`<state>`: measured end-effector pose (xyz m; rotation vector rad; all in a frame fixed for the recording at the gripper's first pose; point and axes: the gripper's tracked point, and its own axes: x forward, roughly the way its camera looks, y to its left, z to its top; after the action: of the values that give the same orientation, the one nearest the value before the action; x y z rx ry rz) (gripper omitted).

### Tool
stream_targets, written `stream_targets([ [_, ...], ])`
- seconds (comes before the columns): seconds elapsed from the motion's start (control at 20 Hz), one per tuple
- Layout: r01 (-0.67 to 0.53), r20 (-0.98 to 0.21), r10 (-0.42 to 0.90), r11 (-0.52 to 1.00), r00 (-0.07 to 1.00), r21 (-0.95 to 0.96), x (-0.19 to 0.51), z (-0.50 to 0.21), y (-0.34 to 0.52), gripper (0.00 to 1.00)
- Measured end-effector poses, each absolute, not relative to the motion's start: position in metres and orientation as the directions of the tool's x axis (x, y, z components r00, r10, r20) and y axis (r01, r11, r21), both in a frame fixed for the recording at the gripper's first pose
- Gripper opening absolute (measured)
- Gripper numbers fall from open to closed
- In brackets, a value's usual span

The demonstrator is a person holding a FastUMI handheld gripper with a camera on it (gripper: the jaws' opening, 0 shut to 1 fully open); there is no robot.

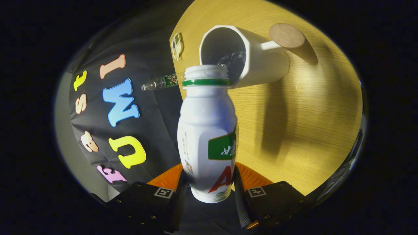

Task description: Take the bottle from table, then pour the juice into the cup, finally place the bottle on the coaster

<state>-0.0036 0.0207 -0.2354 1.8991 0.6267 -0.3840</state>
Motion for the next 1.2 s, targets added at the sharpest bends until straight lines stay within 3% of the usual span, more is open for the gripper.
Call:
stream_targets([
  [1.2,0.597,-0.523,0.288,-0.418,0.802,0.685,0.004,-0.220,0.018,0.67],
])
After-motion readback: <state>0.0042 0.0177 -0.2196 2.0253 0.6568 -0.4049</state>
